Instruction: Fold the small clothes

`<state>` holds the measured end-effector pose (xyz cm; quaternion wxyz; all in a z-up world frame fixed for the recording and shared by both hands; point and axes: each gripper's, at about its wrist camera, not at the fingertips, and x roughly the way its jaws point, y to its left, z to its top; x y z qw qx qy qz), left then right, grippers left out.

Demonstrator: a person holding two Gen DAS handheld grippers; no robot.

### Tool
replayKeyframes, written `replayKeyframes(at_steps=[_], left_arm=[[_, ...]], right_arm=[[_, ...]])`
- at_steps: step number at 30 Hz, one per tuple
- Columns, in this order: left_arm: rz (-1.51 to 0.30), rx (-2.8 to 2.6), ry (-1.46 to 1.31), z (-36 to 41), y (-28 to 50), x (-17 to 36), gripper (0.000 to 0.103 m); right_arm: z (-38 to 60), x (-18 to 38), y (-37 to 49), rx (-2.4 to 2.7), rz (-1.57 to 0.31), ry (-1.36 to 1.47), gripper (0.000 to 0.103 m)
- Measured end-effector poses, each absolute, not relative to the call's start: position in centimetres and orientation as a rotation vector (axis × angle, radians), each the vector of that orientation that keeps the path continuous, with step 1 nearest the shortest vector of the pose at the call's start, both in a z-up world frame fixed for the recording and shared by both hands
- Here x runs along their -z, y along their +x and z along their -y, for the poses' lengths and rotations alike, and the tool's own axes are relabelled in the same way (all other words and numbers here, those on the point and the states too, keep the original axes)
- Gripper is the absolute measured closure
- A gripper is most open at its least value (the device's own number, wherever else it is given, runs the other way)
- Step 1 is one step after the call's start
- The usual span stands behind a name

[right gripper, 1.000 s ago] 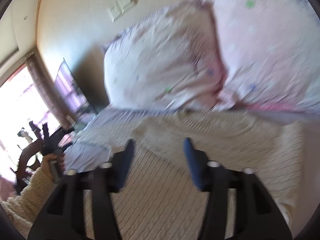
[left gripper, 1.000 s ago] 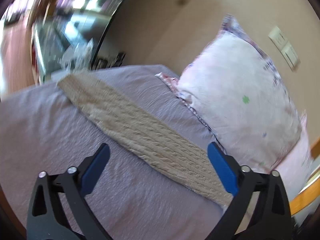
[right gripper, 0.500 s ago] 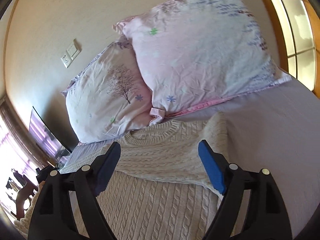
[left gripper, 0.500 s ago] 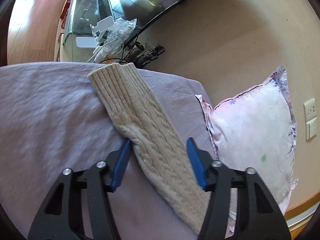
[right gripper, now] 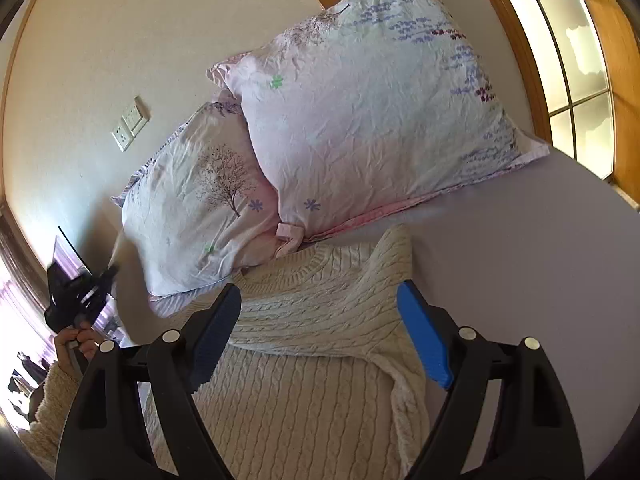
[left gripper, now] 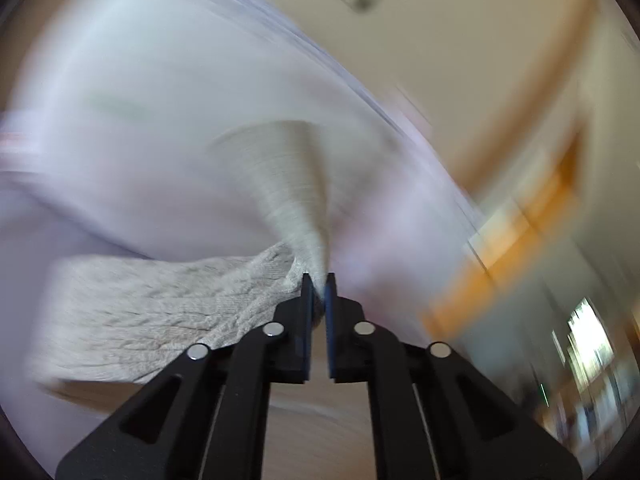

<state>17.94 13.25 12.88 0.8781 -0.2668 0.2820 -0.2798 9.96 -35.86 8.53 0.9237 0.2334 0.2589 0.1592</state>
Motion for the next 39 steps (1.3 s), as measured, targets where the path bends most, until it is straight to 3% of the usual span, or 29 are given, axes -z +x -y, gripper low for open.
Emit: replayKeyframes(at_steps=[1,2,5,7,15,20,27,31,33,34,35,36,39], left_arm=[[-0.652,0.696,-0.504,-8.4,18.2,-12.3,0.075],[-0.733,0.800,-0.456,-4.1,18.2,-11.3,0.052],[-0.805,0.863,-0.382,-0.4,16.4,-9.6,0.037],[-0.800,0.843,-0.391,-2.0,14.6,-9.0,0.027],[-0.807,0.664,-0.381,-15.8,1.3,-7.3,0.025],[-0.881,0.682,-0.422,-19.2,-5.9,-4.0,0.024],[-0.998,0.674,-0.460,-17.8,-7.1,1.0,0.024],[-1.007,0.692,-0.522,-16.9,-6.3,2.4,0.029],[-1.018,0.698,-0.560,-16.5,-5.7,3.0,0.043],[-1.032,0.692,-0.591,-16.4,-5.4,3.4,0.058],[-1.041,0.691,-0.607,-16.5,-5.5,3.8,0.083],[-1.056,0.686,-0.627,-16.4,-5.4,4.0,0.094],[-1.026,0.690,-0.653,-16.4,-5.4,2.9,0.096]], right_arm=[[35.7,-8.4,9.9,-0.330,-0.535,0.477,0.021],[35.6,-8.3,9.7,-0.332,-0.545,0.470,0.021],[36.4,-8.0,7.9,-0.362,-0.567,0.467,0.019],[37.4,-7.9,6.1,-0.384,-0.570,0.458,0.011],[42.9,-3.0,-2.9,-0.615,-0.699,0.590,0.012],[42.3,0.8,-7.2,-0.712,-0.850,0.605,0.023],[38.8,6.9,-5.8,-0.770,-0.996,0.706,0.044],[37.5,7.7,-5.5,-0.810,-0.979,0.726,0.071],[37.4,7.7,-5.6,-0.820,-0.958,0.729,0.090],[37.5,7.6,-5.6,-0.819,-0.950,0.723,0.094],[37.5,7.4,-5.8,-0.823,-0.938,0.719,0.095],[37.7,7.0,-5.7,-0.833,-0.926,0.718,0.095],[37.7,4.6,-5.7,-0.891,-0.846,0.708,0.095]])
